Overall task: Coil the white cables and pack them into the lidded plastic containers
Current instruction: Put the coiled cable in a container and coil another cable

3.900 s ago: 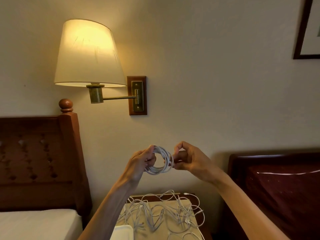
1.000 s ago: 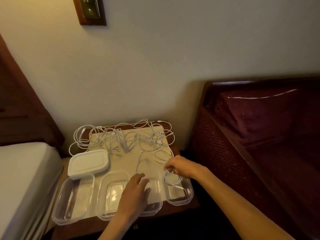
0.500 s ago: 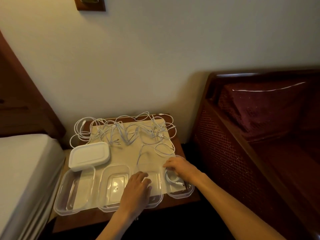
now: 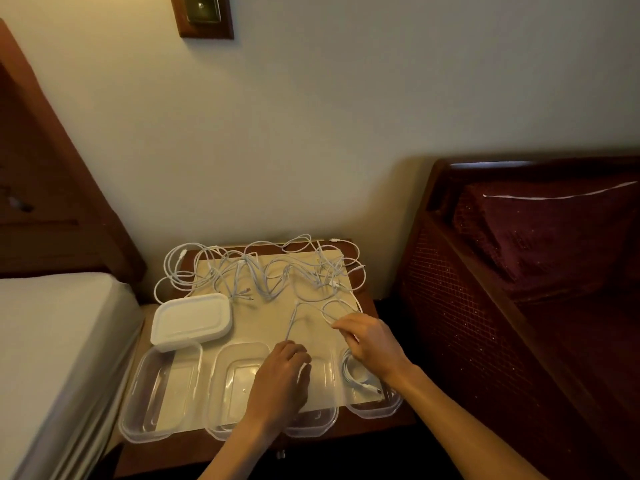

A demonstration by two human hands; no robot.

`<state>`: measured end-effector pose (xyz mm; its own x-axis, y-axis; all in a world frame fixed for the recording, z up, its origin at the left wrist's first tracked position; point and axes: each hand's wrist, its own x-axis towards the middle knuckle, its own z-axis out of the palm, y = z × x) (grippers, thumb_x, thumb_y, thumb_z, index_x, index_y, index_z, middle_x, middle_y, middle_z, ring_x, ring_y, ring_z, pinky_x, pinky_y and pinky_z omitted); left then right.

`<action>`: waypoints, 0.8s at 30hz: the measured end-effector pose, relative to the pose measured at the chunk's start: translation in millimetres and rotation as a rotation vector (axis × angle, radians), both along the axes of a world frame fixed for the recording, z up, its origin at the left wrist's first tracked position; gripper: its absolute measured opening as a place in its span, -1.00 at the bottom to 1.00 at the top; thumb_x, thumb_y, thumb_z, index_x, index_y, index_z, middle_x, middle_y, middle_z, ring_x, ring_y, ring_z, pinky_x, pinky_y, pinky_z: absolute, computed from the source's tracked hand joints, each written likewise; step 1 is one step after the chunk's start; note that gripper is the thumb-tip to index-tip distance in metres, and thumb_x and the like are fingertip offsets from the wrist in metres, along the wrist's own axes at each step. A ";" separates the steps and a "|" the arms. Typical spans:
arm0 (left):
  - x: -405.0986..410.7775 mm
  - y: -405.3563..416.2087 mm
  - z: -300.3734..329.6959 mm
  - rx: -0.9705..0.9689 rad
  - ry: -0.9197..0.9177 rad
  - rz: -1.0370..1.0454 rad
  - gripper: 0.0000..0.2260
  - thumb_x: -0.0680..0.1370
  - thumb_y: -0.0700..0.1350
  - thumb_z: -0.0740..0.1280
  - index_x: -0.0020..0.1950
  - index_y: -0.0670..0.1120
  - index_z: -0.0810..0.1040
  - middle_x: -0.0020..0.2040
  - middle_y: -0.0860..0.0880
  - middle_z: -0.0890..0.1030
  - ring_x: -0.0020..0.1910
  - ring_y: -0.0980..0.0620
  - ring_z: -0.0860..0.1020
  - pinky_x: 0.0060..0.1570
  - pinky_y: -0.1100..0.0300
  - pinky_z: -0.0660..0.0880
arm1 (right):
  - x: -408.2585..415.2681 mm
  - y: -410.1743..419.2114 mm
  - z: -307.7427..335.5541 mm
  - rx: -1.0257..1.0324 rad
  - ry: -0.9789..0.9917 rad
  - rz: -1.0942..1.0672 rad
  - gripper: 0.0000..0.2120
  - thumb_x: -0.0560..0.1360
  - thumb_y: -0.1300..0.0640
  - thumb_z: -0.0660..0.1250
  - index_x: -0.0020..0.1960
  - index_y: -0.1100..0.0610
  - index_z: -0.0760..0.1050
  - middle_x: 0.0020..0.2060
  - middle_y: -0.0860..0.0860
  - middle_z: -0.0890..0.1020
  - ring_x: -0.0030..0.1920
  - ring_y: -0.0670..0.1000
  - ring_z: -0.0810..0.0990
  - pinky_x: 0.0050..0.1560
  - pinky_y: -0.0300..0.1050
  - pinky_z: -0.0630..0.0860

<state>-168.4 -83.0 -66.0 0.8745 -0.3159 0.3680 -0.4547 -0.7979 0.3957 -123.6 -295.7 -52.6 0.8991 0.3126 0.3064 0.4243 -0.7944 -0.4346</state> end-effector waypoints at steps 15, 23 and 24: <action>93.4 8.3 42.5 -0.110 0.333 0.354 -0.85 0.53 0.00 0.36 -0.13 -0.03 0.67 -0.20 0.04 0.68 -0.19 0.02 0.62 -0.17 0.07 0.56 | 73.0 43.2 28.0 -0.011 0.254 -0.303 -0.78 0.50 -0.04 0.39 -0.16 0.09 0.68 -0.13 -0.05 0.64 -0.13 -0.09 0.58 -0.14 -0.06 0.57; 73.7 22.2 140.5 -0.351 0.253 -0.074 -0.89 0.54 0.00 0.37 -0.05 0.05 0.69 -0.22 0.18 0.67 -0.26 0.22 0.59 -0.27 0.40 0.45 | 114.3 44.6 156.8 0.035 0.086 -0.260 -0.73 0.47 -0.18 0.39 -0.12 0.01 0.70 -0.38 -0.08 0.65 -0.39 -0.12 0.56 -0.29 -0.16 0.57; 70.5 23.1 148.9 -0.354 0.236 -0.113 -0.86 0.55 0.03 0.36 0.01 0.06 0.69 -0.16 0.19 0.67 -0.24 0.23 0.59 -0.27 0.41 0.45 | 115.6 45.4 176.0 0.077 0.089 -0.224 -0.76 0.48 -0.14 0.40 -0.11 0.02 0.70 -0.39 -0.08 0.64 -0.41 -0.11 0.57 -0.30 -0.16 0.57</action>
<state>-97.9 -60.0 82.8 0.9148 -0.3047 0.2650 -0.3956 -0.5447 0.7395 -8.0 -250.3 123.5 0.9679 0.0818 0.2378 0.1989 -0.8274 -0.5252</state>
